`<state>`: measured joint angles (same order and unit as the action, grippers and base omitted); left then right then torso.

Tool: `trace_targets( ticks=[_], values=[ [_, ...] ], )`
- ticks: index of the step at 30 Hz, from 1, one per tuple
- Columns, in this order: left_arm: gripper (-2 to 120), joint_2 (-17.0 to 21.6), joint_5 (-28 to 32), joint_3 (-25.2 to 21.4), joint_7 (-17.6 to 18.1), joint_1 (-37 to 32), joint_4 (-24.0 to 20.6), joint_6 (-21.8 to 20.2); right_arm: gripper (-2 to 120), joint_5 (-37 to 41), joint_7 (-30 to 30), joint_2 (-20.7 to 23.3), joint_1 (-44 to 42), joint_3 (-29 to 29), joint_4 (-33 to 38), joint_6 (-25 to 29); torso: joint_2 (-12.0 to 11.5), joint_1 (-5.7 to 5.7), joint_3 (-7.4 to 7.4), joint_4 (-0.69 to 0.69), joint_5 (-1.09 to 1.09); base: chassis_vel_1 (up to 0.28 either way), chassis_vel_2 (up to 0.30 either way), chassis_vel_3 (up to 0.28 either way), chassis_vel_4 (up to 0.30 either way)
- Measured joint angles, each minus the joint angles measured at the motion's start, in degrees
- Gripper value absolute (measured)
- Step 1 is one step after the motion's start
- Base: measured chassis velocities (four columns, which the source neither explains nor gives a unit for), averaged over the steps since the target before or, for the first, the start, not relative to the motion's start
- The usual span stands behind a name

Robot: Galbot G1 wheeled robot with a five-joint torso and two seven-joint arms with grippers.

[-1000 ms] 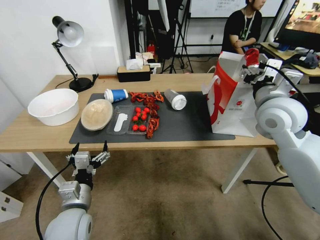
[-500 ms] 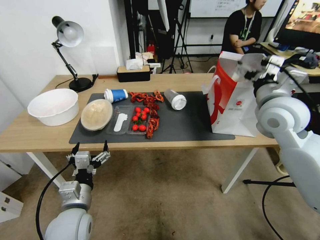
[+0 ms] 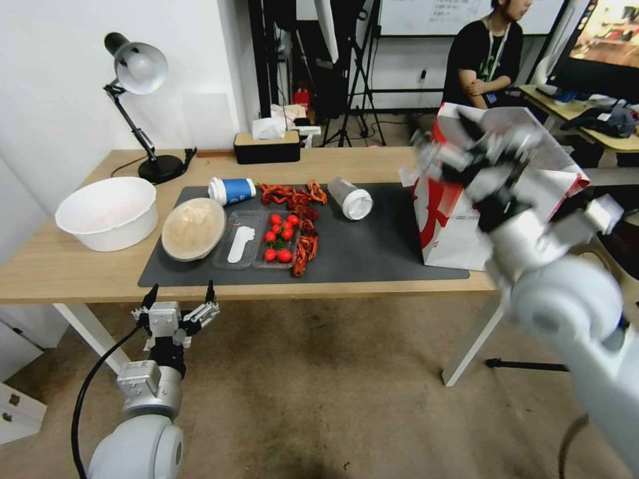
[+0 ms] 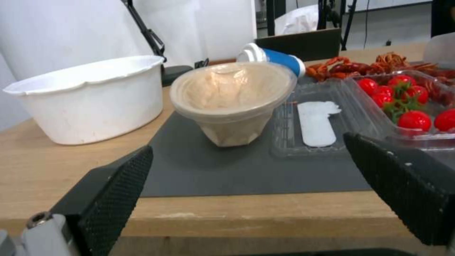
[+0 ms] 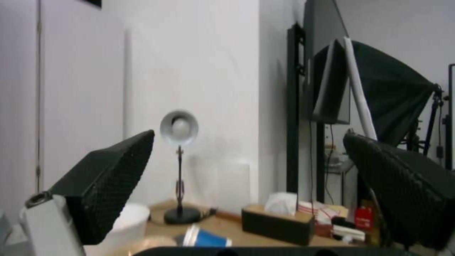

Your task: Pick up the trash from the table and place it into the takeout bag.

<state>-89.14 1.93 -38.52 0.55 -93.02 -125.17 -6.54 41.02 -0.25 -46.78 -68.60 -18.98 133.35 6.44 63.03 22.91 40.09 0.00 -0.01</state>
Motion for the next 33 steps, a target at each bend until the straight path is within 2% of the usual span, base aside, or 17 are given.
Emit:
trace_targets(
  ticks=[1, 3, 4, 6, 10, 11, 12, 13, 15, 20, 23, 28, 33],
  values=[
    [100, 0.0, 0.0, 0.0, 0.0, 0.0, 0.0, 0.0, 100, 0.0, 0.0, 0.0, 0.0, 0.0, 0.0, 0.0, 0.0, 0.0, 0.0, 0.0, 0.0, 0.0, 0.0, 0.0, 0.0],
    [100, 0.22, 0.15, -0.07, 0.01, 0.07, 0.26, 0.08, 100, -6.43, -0.03, -0.88, -5.3, -0.02, 0.36, 2.0, 0.0, 0.0, 0.0, -0.01, 0.0, 0.0, 0.0, 0.0, 0.0],
    [100, 0.22, 0.15, -0.07, 0.01, 0.07, 0.26, 0.08, 100, -6.43, -0.03, -0.88, -5.3, -0.02, 0.36, 2.0, 0.0, 0.0, 0.0, -0.01, 0.0, 0.0, 0.0, 0.0, 0.0],
    [100, 0.42, 0.31, -0.16, 0.04, 0.14, 0.5, 0.16, 100, -14.71, 1.69, -3.13, -12.97, -0.4, 0.25, 5.13, 0.0, 0.0, 0.0, 0.0, 0.0, 0.0, 0.0, 0.0, 0.0],
    [100, 0.56, 0.38, -0.19, 0.05, 0.16, 0.61, 0.18, 100, -18.25, 3.13, -4.84, -16.82, -0.4, -0.17, 6.38, 0.0, 0.0, 0.0, -0.01, 0.0, 0.0, 0.0, 0.0, 0.0],
    [100, 0.82, 0.45, -0.2, 0.07, 0.18, 0.8, 0.2, 100, -25.22, 6.76, -8.78, -22.43, -0.02, -2.02, 8.99, 0.0, -0.01, 0.0, -0.02, 0.01, 0.0, 0.0, 0.0, 0.0],
    [100, 0.95, 0.51, -0.2, 0.08, 0.19, 0.9, 0.22, 100, -28.05, 8.24, -10.56, -24.21, 0.08, -3.2, 10.1, 0.0, 0.0, 0.0, -0.01, -0.01, 0.0, 0.0, 0.0, 0.0],
    [100, 0.95, 0.51, -0.2, 0.08, 0.19, 0.9, 0.22, 100, -28.05, 8.24, -10.56, -24.21, 0.08, -3.2, 10.1, 0.0, 0.0, 0.0, -0.01, -0.01, 0.0, 0.0, 0.0, 0.0],
    [100, 1.26, 0.68, -0.2, 0.1, 0.2, 0.91, 0.27, 100, -31.87, 11.84, -13.89, -27.57, 0.61, -5.66, 11.42, 0.0, 0.0, 0.0, 0.0, 0.01, 0.0, 0.0, 0.0, 0.0],
    [100, 1.69, 0.9, -0.19, 0.12, 0.2, 0.92, 0.3, 100, -34.42, 15.84, -16.53, -30.83, 2.02, -9.54, 13.09, 0.0, 0.0, 0.0, 0.0, -0.01, 0.0, 0.0, 0.0, 0.0],
    [100, 1.91, 1.08, -0.18, 0.13, 0.4, 1.0, 0.33, 100, -34.81, 17.26, -17.83, -31.81, 3.1, -15.05, 15.87, 0.0, 0.01, 0.01, 0.0, 0.01, 0.0, 0.0, 0.0, 0.0],
    [100, 1.74, 1.08, 0.02, 0.13, 0.62, 1.3, 0.34, 100, -34.67, 17.52, -18.04, -31.33, 3.61, -19.05, 16.54, 0.0, 0.01, 0.01, 0.0, 0.0, 0.0, 0.0, 0.0, 0.0],
    [100, 1.63, 1.02, 0.1, 0.13, 0.62, 1.42, 0.44, 100, -34.43, 17.52, -17.92, -30.67, 3.69, -19.97, 16.52, 0.0, 0.01, 0.01, 0.0, 0.01, 0.0, 0.0, 0.0, 0.0]
  ],
)
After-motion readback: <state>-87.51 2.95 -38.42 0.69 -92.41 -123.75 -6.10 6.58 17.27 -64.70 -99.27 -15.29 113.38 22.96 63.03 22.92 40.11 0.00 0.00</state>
